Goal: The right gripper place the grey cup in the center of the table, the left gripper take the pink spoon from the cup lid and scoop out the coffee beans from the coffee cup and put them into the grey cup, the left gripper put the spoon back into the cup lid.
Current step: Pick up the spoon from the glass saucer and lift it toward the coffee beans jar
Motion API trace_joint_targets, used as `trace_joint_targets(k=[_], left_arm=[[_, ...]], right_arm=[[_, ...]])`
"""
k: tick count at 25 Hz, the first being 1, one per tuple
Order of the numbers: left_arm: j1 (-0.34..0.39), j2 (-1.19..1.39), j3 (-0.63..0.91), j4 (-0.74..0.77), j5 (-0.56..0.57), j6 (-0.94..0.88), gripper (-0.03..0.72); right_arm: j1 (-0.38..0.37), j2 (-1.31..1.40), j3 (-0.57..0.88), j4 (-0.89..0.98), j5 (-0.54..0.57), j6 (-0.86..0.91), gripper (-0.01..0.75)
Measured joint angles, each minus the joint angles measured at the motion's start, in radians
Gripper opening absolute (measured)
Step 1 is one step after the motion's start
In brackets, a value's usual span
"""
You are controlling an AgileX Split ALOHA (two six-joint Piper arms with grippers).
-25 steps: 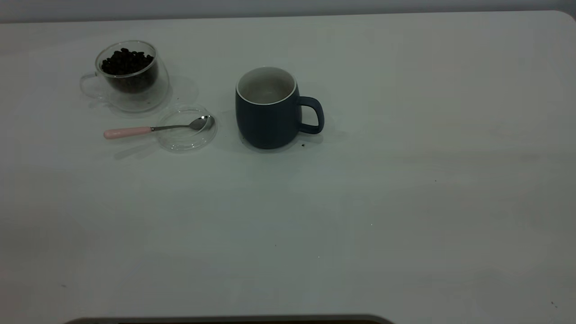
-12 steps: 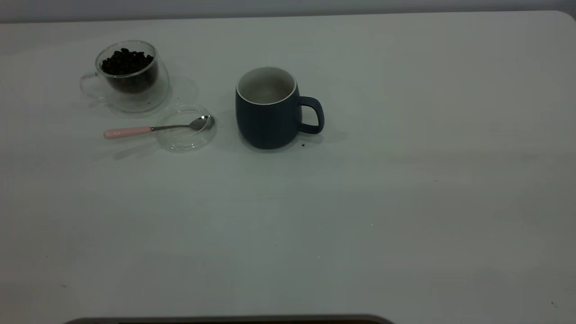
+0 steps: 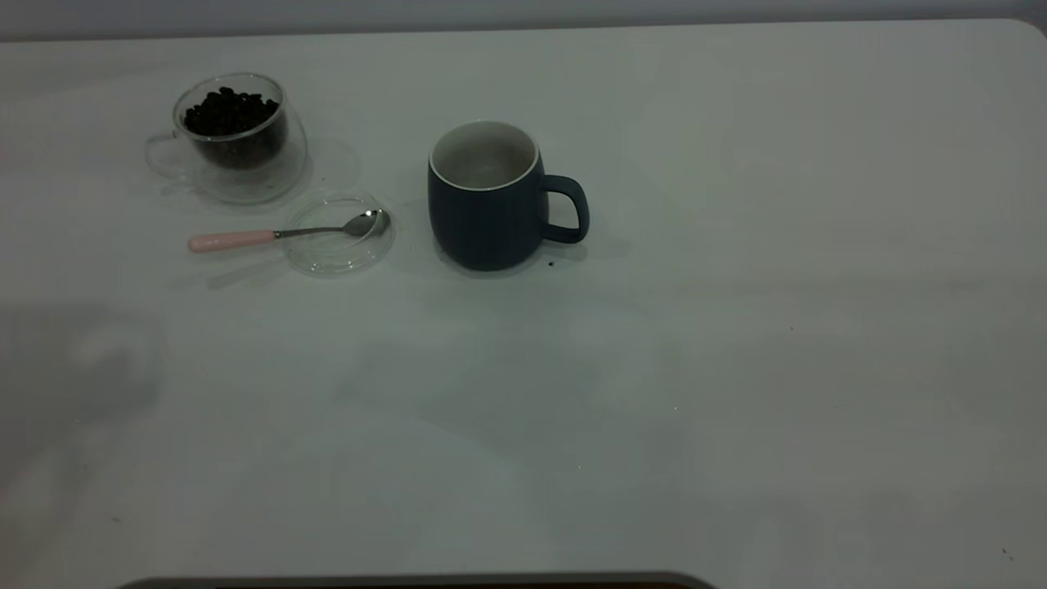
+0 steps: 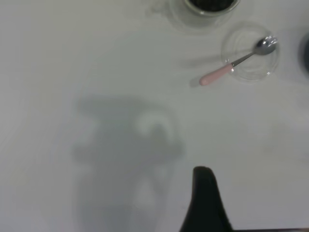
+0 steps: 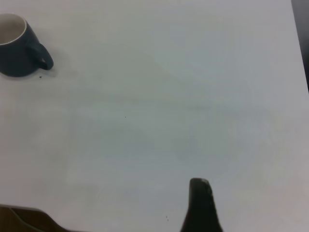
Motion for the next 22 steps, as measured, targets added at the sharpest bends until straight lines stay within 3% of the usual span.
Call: trace_joint_targets(k=[4,9,16,22], left_arm=[[0.087,0.207,-0.090,-0.131,-0.005,0.137,0.607],[0.217,0.364,-0.104,-0.391,-0.046,0.462,0.705],[0.383,0.543,-0.108,-0.742,-0.029,0.890,0.713],[0.415,0.737,-0.108,-0.913,-0.017,1.086,0.713]], right_arm=[[0.000,0.000,0.000,0.000,0.000,0.000,0.591],[0.000,0.000,0.000,0.000,0.000,0.000,0.591],[0.000,0.000,0.000,0.000,0.000,0.000,0.591],[0.000,0.000,0.000,0.000,0.000,0.000,0.591]])
